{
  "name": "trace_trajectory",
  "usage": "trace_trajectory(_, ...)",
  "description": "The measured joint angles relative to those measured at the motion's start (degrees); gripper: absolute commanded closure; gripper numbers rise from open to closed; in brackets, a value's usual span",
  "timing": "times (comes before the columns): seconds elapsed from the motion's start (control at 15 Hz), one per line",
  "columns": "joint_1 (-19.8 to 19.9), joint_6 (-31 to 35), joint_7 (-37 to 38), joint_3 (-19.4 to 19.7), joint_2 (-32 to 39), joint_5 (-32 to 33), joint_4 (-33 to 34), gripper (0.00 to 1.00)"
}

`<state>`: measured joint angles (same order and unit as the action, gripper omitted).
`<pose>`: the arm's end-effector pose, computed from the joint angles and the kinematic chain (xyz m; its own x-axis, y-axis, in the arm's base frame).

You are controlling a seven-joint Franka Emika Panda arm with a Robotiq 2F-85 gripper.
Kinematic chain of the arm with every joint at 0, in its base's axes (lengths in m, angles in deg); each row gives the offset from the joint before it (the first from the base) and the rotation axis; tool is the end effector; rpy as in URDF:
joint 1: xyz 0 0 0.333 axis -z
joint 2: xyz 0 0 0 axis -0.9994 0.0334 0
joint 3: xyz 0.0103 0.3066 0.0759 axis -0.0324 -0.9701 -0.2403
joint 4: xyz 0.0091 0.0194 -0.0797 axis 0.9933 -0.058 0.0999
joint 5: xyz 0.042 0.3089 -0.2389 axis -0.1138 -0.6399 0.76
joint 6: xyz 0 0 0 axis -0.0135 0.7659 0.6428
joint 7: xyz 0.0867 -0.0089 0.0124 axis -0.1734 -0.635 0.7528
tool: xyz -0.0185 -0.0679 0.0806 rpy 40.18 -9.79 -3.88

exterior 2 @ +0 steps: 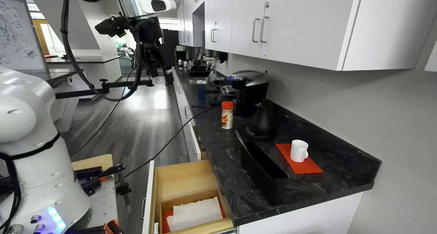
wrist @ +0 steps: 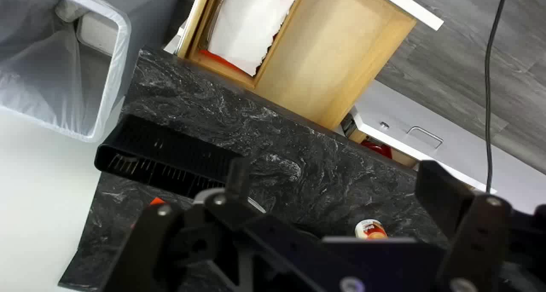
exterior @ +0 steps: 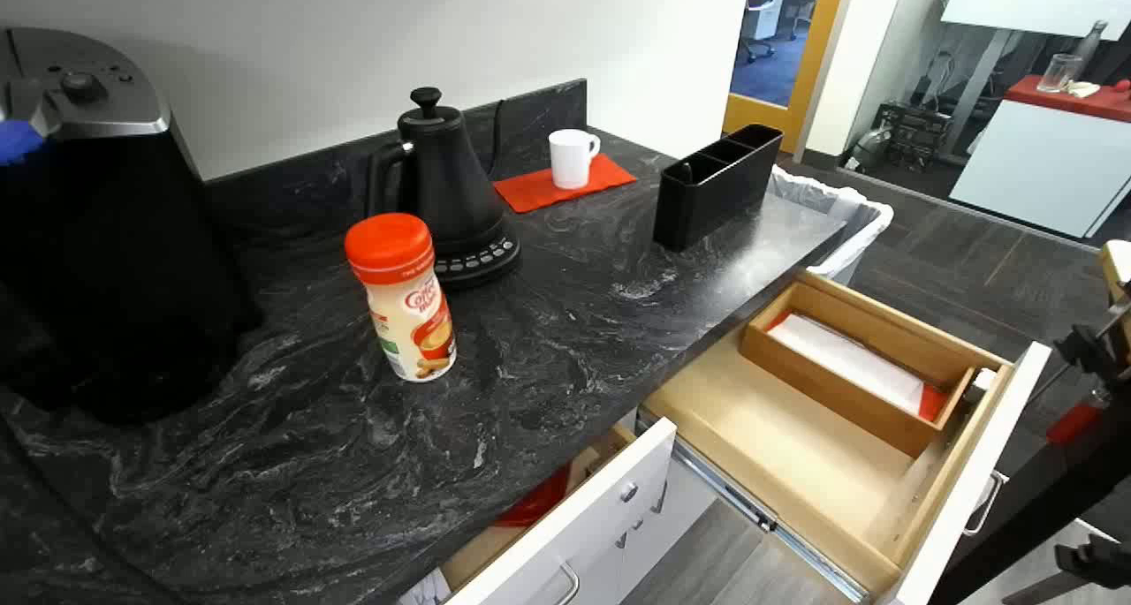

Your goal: Put the fork in the drawer

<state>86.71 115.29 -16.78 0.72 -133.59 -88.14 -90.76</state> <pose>0.2812 -0.0312 0.5244 0.9453 0.1942 0.2621 0.2033 -0.9791 -0.0076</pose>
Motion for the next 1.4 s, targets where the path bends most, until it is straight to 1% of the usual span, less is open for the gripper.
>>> trace_trajectory(0.6, -0.09, 0.0, -0.08, 0.03, 0.16, -0.01, 0.0, 0.0)
trace_trajectory(0.73, -0.74, 0.11, -1.33, 0.27, 1.61, -0.14, 0.0, 0.0)
trace_trajectory(0.87, -2.44, 2.04, -3.16, 0.7, 5.81, -0.43, 0.0, 0.0)
trace_trajectory(1.13, -6.74, 10.42, -6.32, 0.88, 20.02, -1.75, 1.63, 0.0)
trace_trajectory(1.27, -7.36, 13.48, -7.09, 0.72, 27.65, -1.94, 4.84, 0.0)
trace_trajectory(1.4, -6.99, 16.14, -6.8, 0.33, 35.04, -1.79, 9.24, 0.0)
